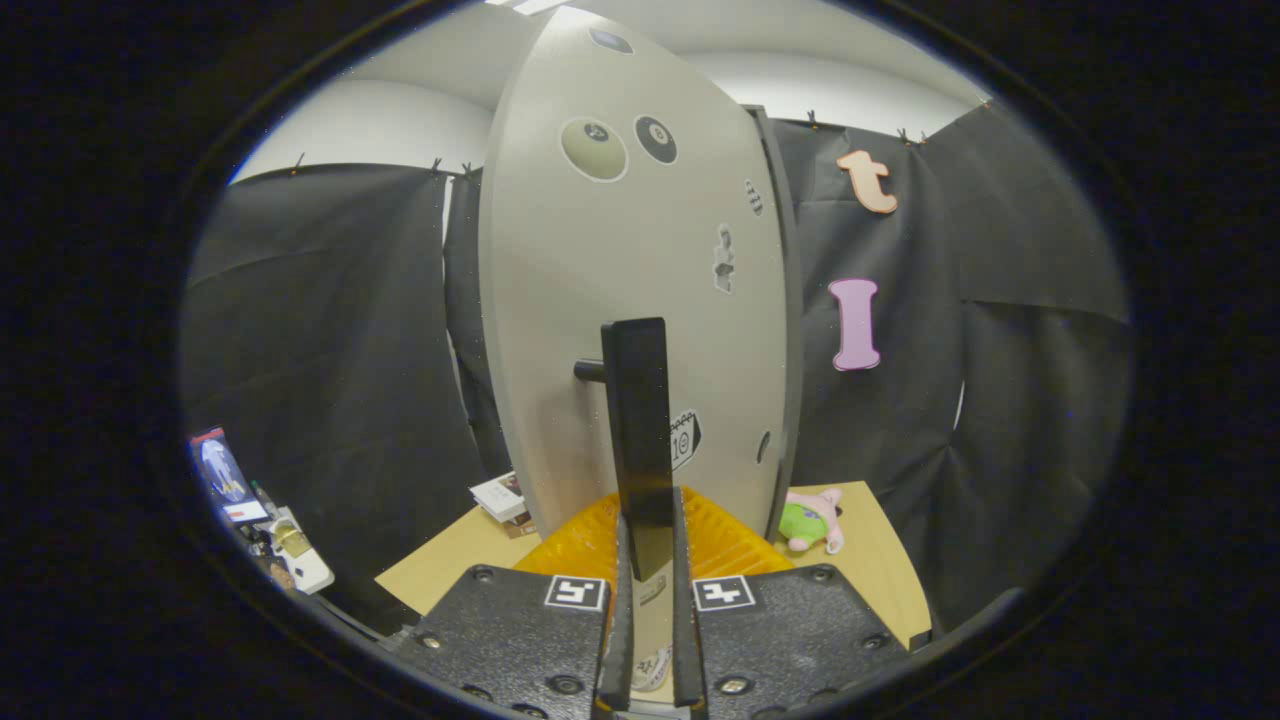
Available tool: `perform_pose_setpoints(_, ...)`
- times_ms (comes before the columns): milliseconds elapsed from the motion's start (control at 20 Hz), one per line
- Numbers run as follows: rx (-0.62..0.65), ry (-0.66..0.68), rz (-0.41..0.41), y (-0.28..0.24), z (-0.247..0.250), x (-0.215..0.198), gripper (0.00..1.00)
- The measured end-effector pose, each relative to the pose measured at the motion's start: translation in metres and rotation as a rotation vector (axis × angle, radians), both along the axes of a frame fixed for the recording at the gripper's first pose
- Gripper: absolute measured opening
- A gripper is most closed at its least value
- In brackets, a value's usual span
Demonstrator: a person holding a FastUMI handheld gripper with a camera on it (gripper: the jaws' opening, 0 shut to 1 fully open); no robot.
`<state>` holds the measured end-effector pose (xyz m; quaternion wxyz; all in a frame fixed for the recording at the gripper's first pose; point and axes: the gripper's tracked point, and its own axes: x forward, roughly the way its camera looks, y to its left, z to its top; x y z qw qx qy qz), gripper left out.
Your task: Open the shoe cabinet door, grab the shoes and put them into the shoe cabinet, then close the shoe cabinet door.
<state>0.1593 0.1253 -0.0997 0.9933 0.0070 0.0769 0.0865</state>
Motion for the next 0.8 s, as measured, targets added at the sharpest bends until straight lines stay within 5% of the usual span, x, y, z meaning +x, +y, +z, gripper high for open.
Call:
perform_pose_setpoints(600,-0.04,-0.021,-0.146,-0.045,0.004,0.0,0.04)
perform_pose_setpoints(800,-0.002,-0.011,-0.078,-0.029,0.001,-0.002,0.04)
